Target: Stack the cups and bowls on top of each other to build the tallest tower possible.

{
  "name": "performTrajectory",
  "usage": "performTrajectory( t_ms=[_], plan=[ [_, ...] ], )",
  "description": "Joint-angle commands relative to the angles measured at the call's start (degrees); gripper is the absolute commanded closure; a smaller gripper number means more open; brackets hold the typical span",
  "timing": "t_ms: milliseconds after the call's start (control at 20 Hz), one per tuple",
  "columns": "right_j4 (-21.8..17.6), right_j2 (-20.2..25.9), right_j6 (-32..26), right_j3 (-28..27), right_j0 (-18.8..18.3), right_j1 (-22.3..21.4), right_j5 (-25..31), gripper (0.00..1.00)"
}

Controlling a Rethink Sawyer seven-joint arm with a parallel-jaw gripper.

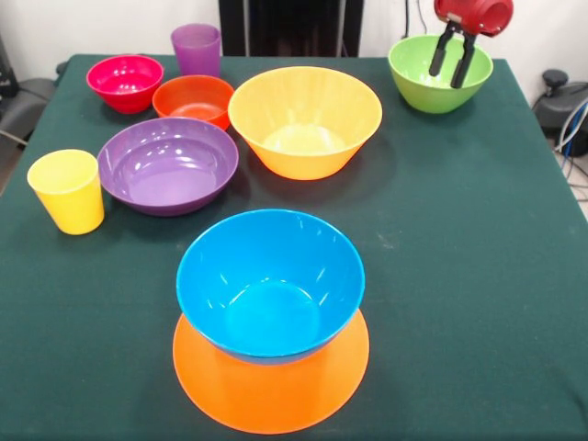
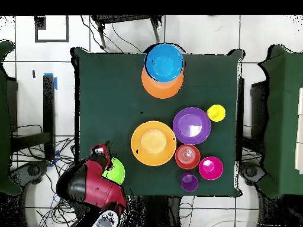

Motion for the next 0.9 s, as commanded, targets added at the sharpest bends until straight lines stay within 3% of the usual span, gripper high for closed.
performTrajectory(
  t_ms=[50, 900],
  plan=[
    [1.8, 5.6, 12.0, 1.1, -1.0, 2.8, 2.7, 0.0],
    [5.2, 5.0, 13.9, 2.0, 2.6, 4.9, 1.4, 0.0]
  ],
)
